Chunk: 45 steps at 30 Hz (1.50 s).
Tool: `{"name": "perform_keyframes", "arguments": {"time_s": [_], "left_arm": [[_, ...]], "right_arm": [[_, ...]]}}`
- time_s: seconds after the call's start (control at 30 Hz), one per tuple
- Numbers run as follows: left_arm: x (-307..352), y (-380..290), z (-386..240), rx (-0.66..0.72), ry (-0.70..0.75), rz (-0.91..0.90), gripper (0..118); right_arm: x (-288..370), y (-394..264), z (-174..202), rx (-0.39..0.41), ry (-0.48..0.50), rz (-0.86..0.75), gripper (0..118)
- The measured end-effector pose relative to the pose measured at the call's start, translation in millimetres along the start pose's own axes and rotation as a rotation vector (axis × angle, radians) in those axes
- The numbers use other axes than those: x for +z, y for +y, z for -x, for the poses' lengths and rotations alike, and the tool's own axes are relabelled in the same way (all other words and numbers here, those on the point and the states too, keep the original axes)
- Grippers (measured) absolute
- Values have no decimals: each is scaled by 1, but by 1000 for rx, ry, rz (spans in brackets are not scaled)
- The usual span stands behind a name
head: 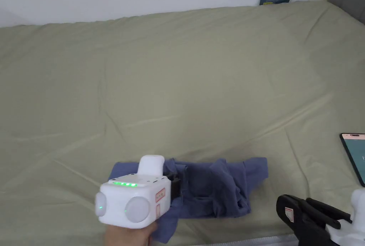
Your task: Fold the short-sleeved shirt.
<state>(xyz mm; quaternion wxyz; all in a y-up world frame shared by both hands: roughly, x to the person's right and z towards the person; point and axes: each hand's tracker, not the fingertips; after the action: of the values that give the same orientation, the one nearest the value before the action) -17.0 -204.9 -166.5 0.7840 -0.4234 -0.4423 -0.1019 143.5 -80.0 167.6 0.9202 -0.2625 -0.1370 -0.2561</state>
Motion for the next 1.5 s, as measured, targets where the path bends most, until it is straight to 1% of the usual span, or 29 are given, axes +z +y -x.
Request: {"name": "perform_keyframes", "arguments": {"time_s": [0.13, 0.23, 0.27, 0.3, 0.33, 0.37, 0.4, 0.43, 0.47, 0.53, 0.6, 0.63, 0.73, 0.77, 0.8, 0.87, 0.9, 0.93, 0.97, 1.0, 1.03, 1.07, 1.1, 1.13, 1.2, 1.23, 1.33, 1.43, 1.5], "left_arm": [[91, -8, 38, -64, 43, -141, 13], [108, -15, 84, -71, 226, -62, 14], [110, -17, 98, -41, 229, -82, 21], [115, -18, 112, 26, 186, -102, 48], [120, -18, 127, 90, 118, -114, 102], [118, -15, 142, 176, 2, -115, 118], [113, -14, 157, 275, -80, -91, 118], [110, -18, 172, 395, -154, -131, 118], [104, -16, 189, 449, -183, -84, 118], [78, -11, 200, 581, -359, -5, 118], [48, -14, 208, 626, -501, 90, 118], [25, -20, 220, 660, -590, 133, 118], [-33, -41, 212, 796, -806, 250, 118], [-40, -41, 210, 755, -894, 154, 118], [-42, -36, 204, 724, -945, 109, 118], [-50, -31, 195, 729, -902, 107, 118], [-61, -35, 210, 713, -904, 97, 118], [-61, -32, 213, 687, -879, 95, 107], [-59, -32, 218, 687, -816, 91, 73], [-60, -32, 225, 702, -712, 107, 13], [-61, -39, 204, 694, -502, 193, 8], [-61, -47, 206, 704, -461, 186, 8], [-55, -45, 202, 772, -644, 102, 8], [-44, -42, 195, 767, -528, 113, 8], [-21, -32, 189, 715, -415, 39, 8], [-10, -32, 189, 727, -369, 6, 8], [38, -27, 211, 722, -114, -122, 8], [77, -19, 223, 677, 49, -133, 8], [92, -11, 212, 580, 137, -128, 9]], "right_arm": [[0, 1, 12, 46, 10, -10, 5], [-15, -4, 19, 67, 7, 25, 5], [-20, -4, 22, 65, 14, 37, 5], [-24, -5, 25, 60, 23, 47, 5], [-27, -5, 29, 56, 29, 51, 5], [-29, -5, 34, 51, 25, 49, 5], [-31, -5, 36, 42, 26, 49, 5], [-34, -4, 37, 31, 41, 58, 5], [-36, -4, 39, 28, 47, 66, 5], [-40, -5, 42, 42, 32, 79, 5], [-45, -5, 45, 67, 6, 105, 5], [-47, -5, 45, 66, 1, 107, 5], [-53, -1, 42, 47, -11, 119, 5], [-55, 0, 41, 45, -21, 122, 5], [-57, 2, 40, 44, -31, 128, 5], [-61, 5, 37, 39, -51, 132, 5], [-63, 6, 35, 33, -54, 133, 5], [-65, 7, 34, 27, -55, 136, 5], [-67, 7, 34, 22, -58, 141, 5], [-70, 8, 34, 23, -62, 147, 5], [-73, 8, 34, 29, -61, 153, 5], [-75, 7, 34, 32, -59, 157, 5], [-77, 7, 34, 34, -56, 162, 5], [-78, 8, 35, 35, -53, 166, 5], [-76, 8, 39, 42, -48, 160, 5], [-74, 8, 40, 46, -43, 152, 5], [-69, 7, 44, 71, -39, 137, 5], [-63, 4, 43, 91, -27, 124, 5], [-61, 2, 42, 83, -5, 119, 5]]}}
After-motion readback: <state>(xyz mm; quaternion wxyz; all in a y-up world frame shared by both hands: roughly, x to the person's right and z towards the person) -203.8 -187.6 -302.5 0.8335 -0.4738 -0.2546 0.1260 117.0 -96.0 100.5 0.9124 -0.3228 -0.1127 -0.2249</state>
